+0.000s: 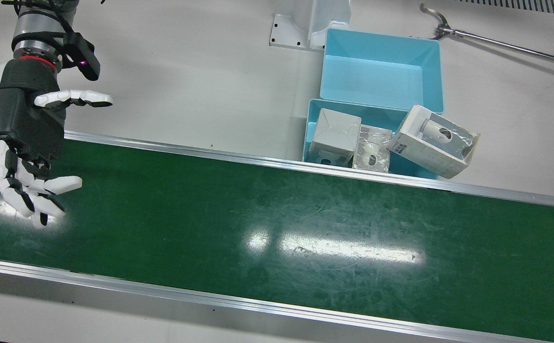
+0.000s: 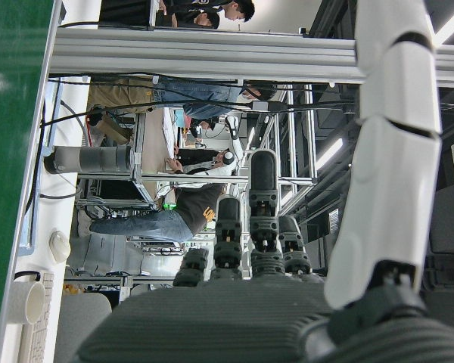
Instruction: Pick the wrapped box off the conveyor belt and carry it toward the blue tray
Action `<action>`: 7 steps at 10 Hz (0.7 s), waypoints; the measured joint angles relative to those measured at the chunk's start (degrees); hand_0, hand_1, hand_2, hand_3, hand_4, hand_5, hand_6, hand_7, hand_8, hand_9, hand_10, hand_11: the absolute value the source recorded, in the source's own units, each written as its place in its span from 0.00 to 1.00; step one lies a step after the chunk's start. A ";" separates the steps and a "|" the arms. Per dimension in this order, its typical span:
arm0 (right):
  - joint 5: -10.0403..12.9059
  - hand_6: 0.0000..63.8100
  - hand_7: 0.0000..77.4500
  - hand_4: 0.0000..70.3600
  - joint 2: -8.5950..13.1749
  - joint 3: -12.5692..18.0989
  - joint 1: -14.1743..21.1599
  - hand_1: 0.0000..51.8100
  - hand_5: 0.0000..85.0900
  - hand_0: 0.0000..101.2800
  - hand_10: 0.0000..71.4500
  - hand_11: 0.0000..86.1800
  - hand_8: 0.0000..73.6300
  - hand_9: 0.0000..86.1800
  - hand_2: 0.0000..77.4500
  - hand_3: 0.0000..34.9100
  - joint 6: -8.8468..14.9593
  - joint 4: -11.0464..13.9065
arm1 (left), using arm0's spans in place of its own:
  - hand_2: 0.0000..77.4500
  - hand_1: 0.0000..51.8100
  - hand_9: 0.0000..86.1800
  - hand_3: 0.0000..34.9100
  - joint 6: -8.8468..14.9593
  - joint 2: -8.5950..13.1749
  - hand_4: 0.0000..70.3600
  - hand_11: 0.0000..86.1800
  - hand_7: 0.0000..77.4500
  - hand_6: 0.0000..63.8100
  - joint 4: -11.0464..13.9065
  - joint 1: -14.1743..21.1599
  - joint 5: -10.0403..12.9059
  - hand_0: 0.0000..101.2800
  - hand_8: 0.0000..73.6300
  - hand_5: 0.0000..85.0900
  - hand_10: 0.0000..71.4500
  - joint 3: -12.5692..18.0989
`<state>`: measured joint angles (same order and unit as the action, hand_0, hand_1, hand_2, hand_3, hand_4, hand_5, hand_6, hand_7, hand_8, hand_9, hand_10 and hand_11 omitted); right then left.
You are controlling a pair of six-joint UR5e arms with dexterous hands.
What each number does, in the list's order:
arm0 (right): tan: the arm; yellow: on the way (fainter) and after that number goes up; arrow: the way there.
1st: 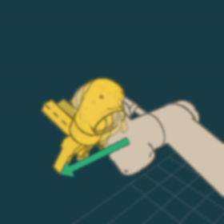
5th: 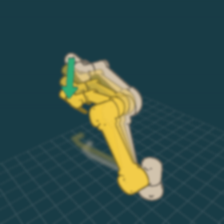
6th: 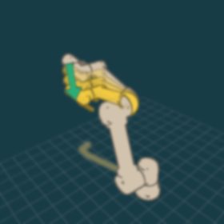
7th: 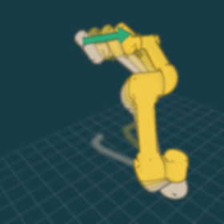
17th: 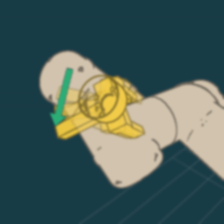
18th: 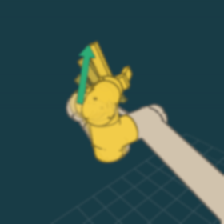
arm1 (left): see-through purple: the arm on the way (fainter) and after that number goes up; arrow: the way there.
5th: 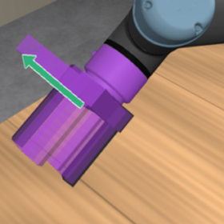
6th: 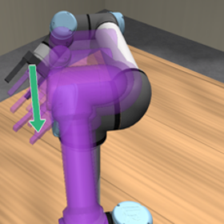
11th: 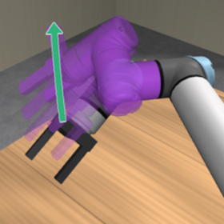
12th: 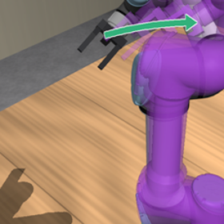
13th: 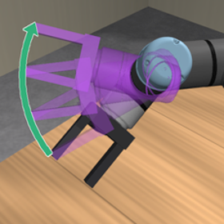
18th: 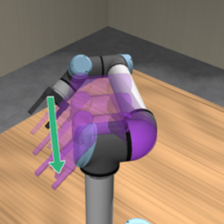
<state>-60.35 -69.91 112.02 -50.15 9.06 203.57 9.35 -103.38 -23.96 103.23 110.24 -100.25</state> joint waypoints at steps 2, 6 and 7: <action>-0.90 0.00 0.04 0.02 -0.04 -0.96 -0.23 0.36 0.04 0.46 0.00 0.01 0.00 0.02 0.19 0.00 -0.01 -1.42 | 0.01 0.00 0.00 0.00 0.00 0.00 0.00 0.01 0.01 0.01 0.00 0.00 0.00 0.00 0.01 0.01 0.01 0.00; -1.10 0.07 0.12 0.09 -0.05 -2.81 0.29 0.29 0.06 0.47 0.00 0.01 0.01 0.02 0.16 0.00 -0.07 -2.57 | 0.01 0.00 0.00 0.00 0.00 0.00 0.00 0.01 0.01 0.00 0.00 0.00 0.00 0.00 0.01 0.01 0.01 0.00; -1.13 0.07 0.12 0.09 -0.03 -3.13 0.40 0.33 0.06 0.47 0.00 0.01 0.01 0.02 0.16 0.00 -0.09 -3.05 | 0.01 0.00 0.01 0.00 0.00 0.00 0.01 0.01 0.01 0.01 0.00 0.00 0.00 0.00 0.01 0.01 0.00 0.00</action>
<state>-61.48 -69.95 108.89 -49.75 8.97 200.52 9.35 -103.37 -23.96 103.23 110.24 -100.25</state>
